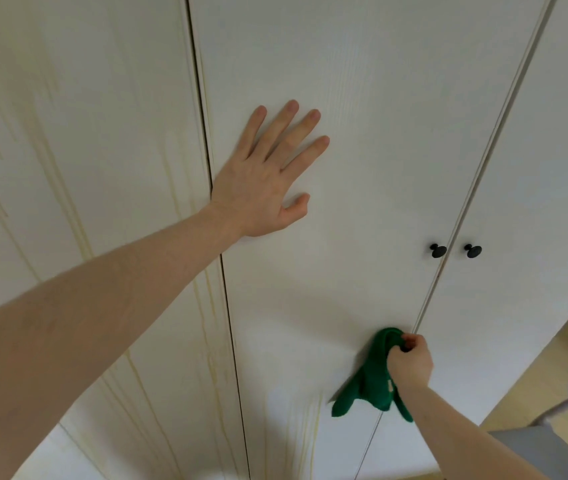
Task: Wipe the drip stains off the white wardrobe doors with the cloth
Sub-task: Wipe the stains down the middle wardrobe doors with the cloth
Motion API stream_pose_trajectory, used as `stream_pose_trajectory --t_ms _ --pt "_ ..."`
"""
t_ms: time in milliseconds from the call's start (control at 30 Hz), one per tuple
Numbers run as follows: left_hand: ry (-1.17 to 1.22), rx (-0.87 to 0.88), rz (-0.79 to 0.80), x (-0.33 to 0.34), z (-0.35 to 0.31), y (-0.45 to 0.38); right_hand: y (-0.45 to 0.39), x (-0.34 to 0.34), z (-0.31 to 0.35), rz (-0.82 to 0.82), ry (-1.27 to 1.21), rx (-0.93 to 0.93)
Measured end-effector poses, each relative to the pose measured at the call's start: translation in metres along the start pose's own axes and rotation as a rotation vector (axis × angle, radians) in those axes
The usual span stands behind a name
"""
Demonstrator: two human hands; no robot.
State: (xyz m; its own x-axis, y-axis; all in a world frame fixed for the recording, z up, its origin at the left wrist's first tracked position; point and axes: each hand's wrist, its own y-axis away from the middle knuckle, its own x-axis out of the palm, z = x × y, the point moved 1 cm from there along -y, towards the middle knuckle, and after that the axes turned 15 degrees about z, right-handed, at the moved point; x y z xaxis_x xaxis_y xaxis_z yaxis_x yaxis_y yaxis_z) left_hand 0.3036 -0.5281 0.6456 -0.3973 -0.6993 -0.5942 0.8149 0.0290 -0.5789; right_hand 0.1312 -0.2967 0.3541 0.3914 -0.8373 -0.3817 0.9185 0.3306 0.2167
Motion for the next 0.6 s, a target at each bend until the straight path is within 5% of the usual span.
stream_pose_trajectory --t_ms 267,600 --pt "-0.014 -0.007 0.028 0.000 0.000 0.000 0.037 0.009 0.015 -0.024 -0.206 -0.049" --pt "-0.011 -0.011 0.009 0.001 0.000 0.000 0.096 0.145 0.042 0.437 -0.251 -0.101"
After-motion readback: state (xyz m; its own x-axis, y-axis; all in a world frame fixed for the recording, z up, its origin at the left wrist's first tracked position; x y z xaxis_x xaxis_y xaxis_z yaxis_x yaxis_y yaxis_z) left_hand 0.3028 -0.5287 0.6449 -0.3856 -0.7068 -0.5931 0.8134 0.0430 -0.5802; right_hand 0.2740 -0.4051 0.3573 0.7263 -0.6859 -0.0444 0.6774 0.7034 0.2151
